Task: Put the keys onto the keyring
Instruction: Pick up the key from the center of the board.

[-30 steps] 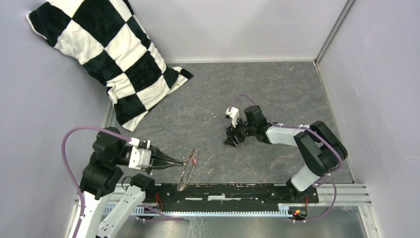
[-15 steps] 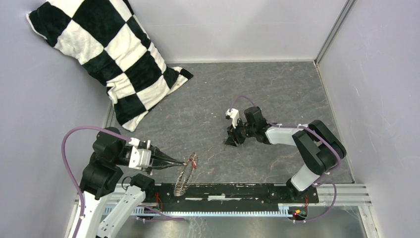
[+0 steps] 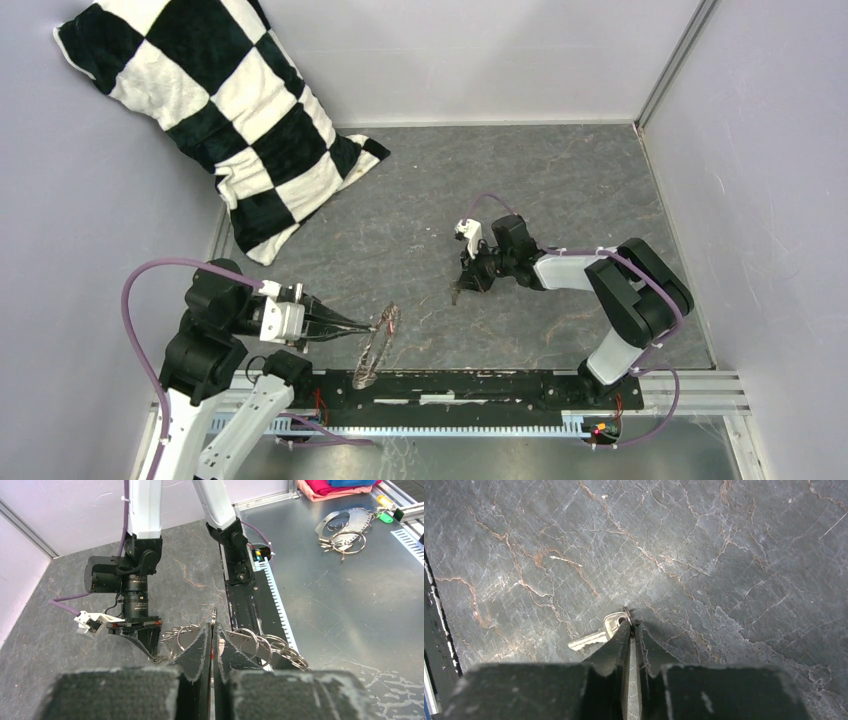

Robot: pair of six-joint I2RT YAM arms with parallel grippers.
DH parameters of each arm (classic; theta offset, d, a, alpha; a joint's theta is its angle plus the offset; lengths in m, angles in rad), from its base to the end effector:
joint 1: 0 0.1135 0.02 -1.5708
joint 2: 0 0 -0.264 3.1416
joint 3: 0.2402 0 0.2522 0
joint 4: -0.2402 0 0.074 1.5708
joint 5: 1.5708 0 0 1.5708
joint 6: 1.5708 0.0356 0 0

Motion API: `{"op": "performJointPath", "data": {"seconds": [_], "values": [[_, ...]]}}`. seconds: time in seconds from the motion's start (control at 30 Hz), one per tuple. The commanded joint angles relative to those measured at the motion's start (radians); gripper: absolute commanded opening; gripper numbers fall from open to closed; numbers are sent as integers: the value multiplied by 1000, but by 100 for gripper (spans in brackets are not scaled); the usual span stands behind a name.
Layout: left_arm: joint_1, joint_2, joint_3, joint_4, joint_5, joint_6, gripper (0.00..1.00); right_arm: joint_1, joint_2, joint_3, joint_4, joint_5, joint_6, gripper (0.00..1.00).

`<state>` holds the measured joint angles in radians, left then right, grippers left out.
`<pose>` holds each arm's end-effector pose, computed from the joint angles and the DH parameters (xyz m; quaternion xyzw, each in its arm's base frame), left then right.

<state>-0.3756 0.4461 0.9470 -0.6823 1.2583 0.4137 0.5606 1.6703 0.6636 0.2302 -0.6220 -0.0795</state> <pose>0.0354 -0.0504 0.3823 0.5866 0.4286 -0.4421 0.5261 0.2442 0.1778 0.1291 -0.3886 0.7961 0.3618 0.2904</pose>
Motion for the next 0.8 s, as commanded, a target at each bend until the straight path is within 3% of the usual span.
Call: {"op": "performJointPath", "data": {"seconds": [0.0,0.03,0.37,0.77], "values": [[-3,-8,6,37,3,38,2,-1,10,39,-18,3,-2,5],[-1,-9,6,37,3,37,2,-1,7,44,-22,4,-3,1],[-1,-3,-4,37,8,47,2,22,-162,60,-69,-25,-40,0],[-2,92,-31,31,166,56,2,344,-797,32,-294,260,-367,0]]}}
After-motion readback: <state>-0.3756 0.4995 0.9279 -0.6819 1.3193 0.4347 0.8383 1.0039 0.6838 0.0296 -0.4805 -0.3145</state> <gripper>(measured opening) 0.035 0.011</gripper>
